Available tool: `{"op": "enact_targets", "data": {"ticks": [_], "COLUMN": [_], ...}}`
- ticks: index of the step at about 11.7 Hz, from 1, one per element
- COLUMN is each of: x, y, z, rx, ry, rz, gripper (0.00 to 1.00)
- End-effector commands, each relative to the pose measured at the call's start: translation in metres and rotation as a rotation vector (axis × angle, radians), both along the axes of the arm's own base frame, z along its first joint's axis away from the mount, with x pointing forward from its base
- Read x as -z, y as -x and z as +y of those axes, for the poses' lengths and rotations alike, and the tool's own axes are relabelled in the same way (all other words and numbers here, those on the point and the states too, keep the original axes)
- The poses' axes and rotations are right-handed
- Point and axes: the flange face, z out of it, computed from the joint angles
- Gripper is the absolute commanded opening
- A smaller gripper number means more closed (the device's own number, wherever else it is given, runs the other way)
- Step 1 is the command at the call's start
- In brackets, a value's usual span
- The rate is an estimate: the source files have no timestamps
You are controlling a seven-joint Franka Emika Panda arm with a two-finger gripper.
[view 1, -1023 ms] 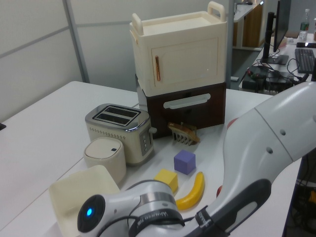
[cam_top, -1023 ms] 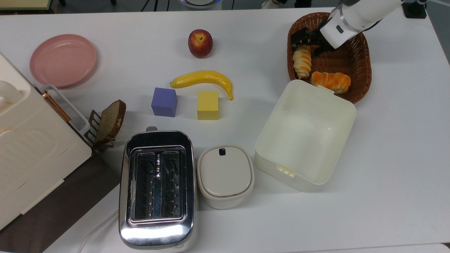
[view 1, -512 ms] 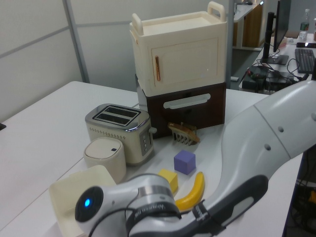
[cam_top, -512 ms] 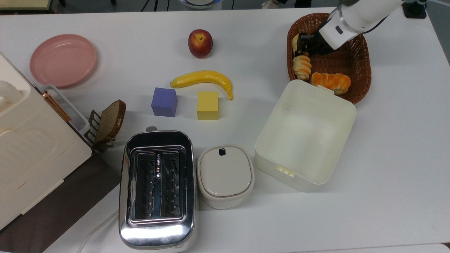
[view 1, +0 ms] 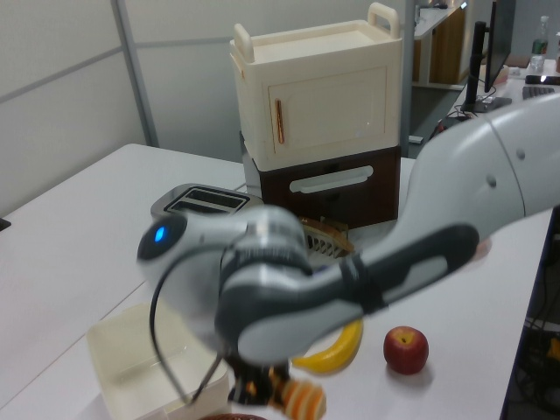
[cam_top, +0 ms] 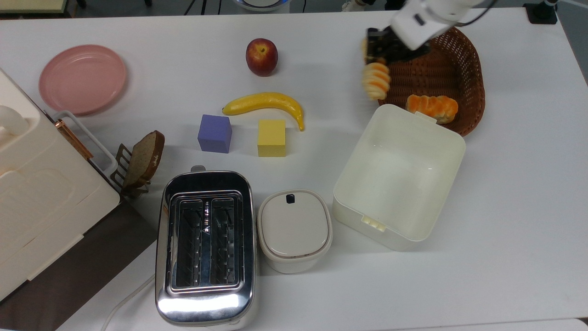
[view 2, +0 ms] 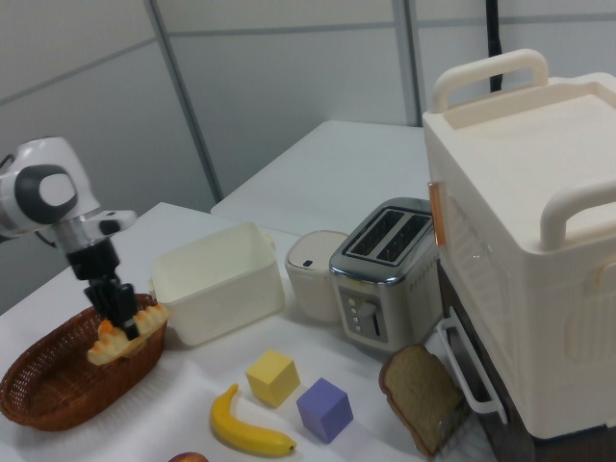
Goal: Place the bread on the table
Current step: 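Lift the bread roll out and carry it beside the banana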
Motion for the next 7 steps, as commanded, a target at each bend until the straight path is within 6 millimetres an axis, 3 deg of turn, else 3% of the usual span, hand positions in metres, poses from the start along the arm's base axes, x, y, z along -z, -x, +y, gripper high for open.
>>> {"op": "enact_targets", "data": {"ticks": [1, 4, 5, 6, 7], "x": [-0.017, -0.005, -0.002, 0.003, 0.003], "y": [-0.027, -0.042, -0.043, -0.042, -0.042], "z": [-0.086, -0.129, -0.133, -0.136, -0.137], "rx": [-0.026, 0.02, 0.027, 0.038, 0.041], "ry": [-0.024, -0.02, -0.018, -0.013, -0.011], "rz": [0.086, 0.097, 0.098, 0.108, 0.108], "gripper": [0.36, 0.47, 0.62, 0.98, 1.0]}}
